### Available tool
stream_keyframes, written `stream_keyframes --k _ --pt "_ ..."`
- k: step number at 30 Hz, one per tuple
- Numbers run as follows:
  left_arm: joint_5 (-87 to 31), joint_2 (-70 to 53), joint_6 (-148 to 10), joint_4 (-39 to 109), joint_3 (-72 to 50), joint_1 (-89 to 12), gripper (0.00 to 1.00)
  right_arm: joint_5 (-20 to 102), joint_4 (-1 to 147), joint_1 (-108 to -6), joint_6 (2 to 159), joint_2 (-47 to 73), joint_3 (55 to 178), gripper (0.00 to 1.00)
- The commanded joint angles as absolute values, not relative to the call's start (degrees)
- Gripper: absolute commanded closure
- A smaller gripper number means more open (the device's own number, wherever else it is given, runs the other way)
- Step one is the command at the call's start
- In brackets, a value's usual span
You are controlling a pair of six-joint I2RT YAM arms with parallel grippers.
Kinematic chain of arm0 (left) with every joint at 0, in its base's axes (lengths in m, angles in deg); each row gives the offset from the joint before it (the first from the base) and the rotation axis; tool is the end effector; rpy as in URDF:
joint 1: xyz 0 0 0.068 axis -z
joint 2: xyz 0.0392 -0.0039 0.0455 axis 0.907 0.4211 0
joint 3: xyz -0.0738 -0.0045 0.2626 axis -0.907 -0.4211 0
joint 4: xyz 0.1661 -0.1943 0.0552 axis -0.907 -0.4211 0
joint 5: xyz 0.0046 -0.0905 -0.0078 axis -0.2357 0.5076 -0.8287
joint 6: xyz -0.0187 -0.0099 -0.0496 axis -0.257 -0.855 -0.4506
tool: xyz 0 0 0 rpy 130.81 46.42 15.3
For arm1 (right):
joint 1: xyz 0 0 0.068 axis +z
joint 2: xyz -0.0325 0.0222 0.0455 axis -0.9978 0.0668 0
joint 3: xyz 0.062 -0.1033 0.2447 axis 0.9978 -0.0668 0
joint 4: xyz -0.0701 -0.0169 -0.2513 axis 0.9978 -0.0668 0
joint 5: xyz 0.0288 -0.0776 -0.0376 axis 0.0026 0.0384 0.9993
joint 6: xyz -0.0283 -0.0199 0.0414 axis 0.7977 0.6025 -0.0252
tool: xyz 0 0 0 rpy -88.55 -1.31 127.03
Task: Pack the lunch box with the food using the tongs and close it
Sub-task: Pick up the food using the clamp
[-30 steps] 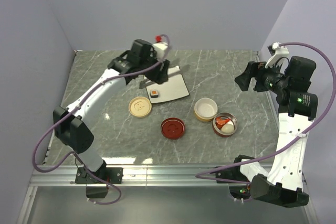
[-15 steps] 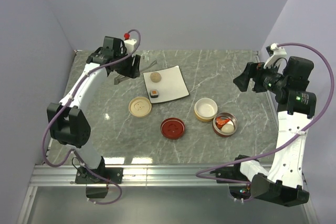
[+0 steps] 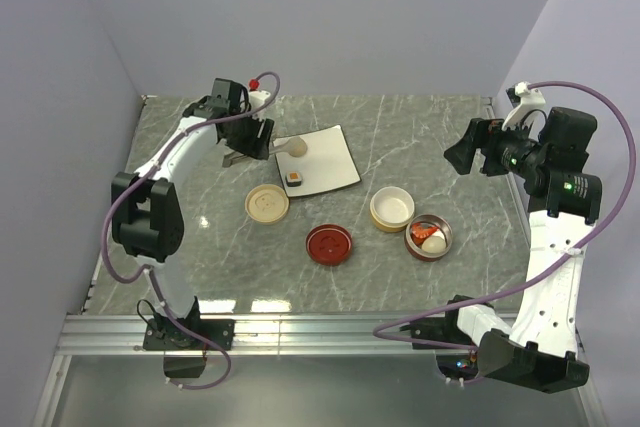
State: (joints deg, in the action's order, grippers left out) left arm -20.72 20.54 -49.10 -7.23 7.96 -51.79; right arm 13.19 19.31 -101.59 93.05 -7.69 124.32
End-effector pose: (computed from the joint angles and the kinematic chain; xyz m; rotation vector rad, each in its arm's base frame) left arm 0.3901 -0.1022 0.2817 0.5823 2.4315 -0.3773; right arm 0.1777 -0.0273 0.4421 -0.2015 2.0151 0.4236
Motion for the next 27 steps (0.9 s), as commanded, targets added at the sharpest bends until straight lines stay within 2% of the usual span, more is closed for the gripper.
stream_keyframes --k 1,15,27 --pt "-18.98 22.39 -46.87 -6.64 10.42 -51.91 0.35 12.88 20.11 -101.99 93.35 -7.60 124.88 0.00" --pt "-18.27 25.83 -46.52 -6.38 12.45 -50.94 0.34 13.06 20.46 -102.08 93.27 -7.25 124.44 0.00" --pt "-22.05 26.09 -45.38 -4.80 11.83 -48.66 0.35 13.41 20.46 -102.08 93.35 -7.25 124.09 0.00"
